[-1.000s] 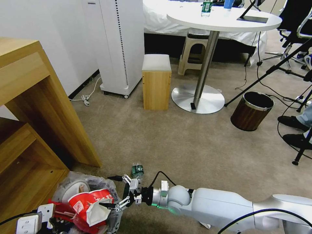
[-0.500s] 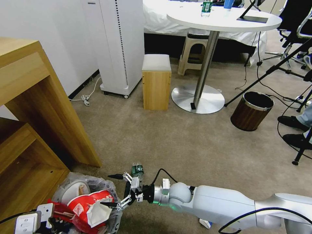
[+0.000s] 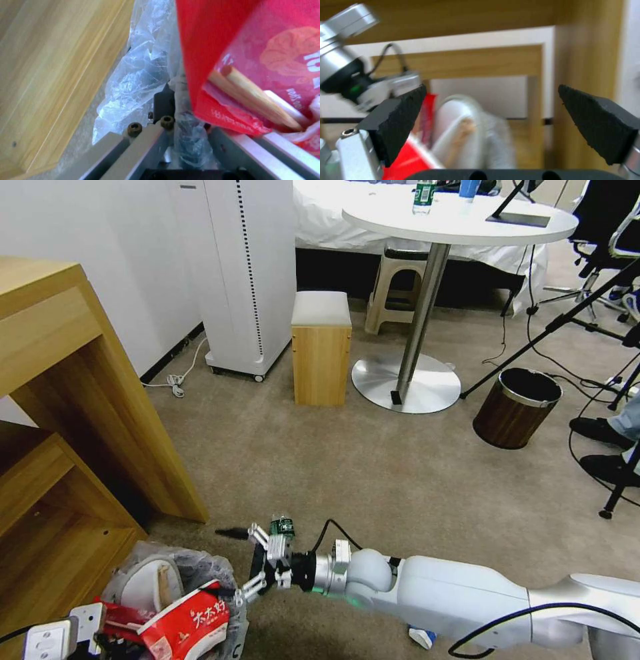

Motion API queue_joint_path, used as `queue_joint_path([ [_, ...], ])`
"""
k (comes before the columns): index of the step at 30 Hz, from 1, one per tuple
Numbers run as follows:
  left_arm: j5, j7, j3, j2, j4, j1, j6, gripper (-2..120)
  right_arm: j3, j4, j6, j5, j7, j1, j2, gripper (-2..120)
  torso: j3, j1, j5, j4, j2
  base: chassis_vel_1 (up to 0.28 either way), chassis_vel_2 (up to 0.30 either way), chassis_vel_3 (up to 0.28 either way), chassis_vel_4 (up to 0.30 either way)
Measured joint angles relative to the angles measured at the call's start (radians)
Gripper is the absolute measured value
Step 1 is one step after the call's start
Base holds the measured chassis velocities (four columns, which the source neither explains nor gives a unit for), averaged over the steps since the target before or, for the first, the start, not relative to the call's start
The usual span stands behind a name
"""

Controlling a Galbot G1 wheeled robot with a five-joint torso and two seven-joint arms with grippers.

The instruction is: Pick up the trash bin and place the garbage on the floor into it.

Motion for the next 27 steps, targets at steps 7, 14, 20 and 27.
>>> queue_joint_path([
  [7,0.049,0.026,0.021,-0.019,0.000,-0.007,-0.003,0,0.091,0.013,0.005,-0.047,0.116,-0.012,-0.070,100,0.000,0.000,0.0000,0.0001,0.000,0.000,0.000,0.000,0.000],
  [14,0.056,0.041,0.027,0.000,0.000,-0.015,-0.005,0,0.268,0.053,-0.125,-0.135,0.438,-0.146,-0.142,100,0.000,0.000,0.0002,-0.0003,0.000,0.000,0.000,0.000,0.000],
  [20,0.100,0.062,0.066,0.010,0.000,-0.034,-0.004,0,0.420,0.077,-0.215,-0.174,0.655,-0.253,-0.192,100,0.000,0.000,0.0002,-0.0002,0.000,0.000,0.000,0.000,0.000],
  [27,0.260,0.133,0.114,-0.098,0.001,-0.037,-0.007,0,0.647,0.123,-0.162,-0.336,0.756,-0.403,-0.199,100,0.000,0.000,0.0000,0.0005,0.000,0.000,0.000,0.000,0.000],
])
